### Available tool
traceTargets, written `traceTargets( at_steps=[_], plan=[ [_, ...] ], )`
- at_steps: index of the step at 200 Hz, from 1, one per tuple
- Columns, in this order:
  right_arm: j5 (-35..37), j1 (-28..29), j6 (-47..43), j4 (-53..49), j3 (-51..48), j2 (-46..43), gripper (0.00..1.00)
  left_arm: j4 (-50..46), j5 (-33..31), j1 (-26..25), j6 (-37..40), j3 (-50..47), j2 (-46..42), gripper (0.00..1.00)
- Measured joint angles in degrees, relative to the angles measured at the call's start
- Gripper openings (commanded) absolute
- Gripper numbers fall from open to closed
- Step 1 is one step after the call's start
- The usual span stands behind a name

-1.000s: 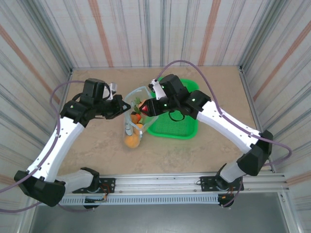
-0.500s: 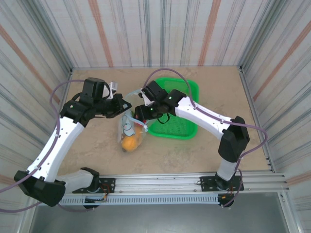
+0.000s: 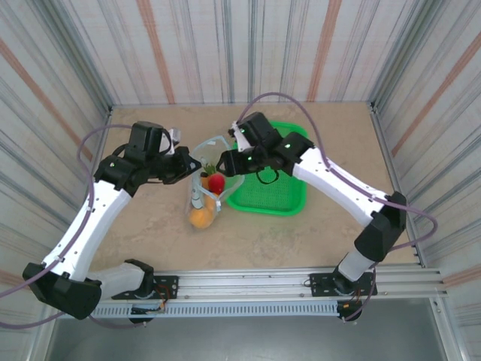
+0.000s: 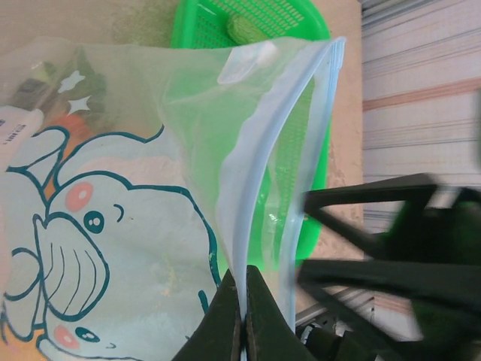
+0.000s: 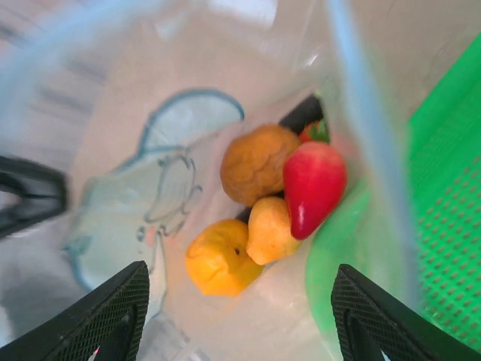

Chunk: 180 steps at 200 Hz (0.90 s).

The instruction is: Place the food in the zip-top bag and seal the zipper

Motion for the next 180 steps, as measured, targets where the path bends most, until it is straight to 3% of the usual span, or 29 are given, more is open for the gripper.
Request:
traceTargets(
  at_steps=[31,65,107,155,180],
  plan=[
    [0.1,-5.7,0.5,0.4,0.9,-4.6,0.65,-0.9,-0.7,0.0,0.0,-0.8,0.0,0.00],
    [7.3,-11.7,5.0,-0.3,-0.2,-5.7,0.63,-1.0,-0.7,0.0,-0.8,-0.8,0.0,0.00],
    [16.4,-16.1,12.4,-2.6,-1.6,-0.8,0.63,-1.7,-0.7,0.0,-1.8,-0.7,-0.2,0.00],
    [20.7,-19.9,16.4,-1.1,-0.7,14.1,0.67,-1.9,1.2,0.1,-2.7,-1.8,-0.2,0.00],
    [22.3,-20.8,8.3,-3.2,7.0,25.2,0.70,-1.9,1.7,0.1,-2.7,-2.4,-0.2,0.00]
  ],
)
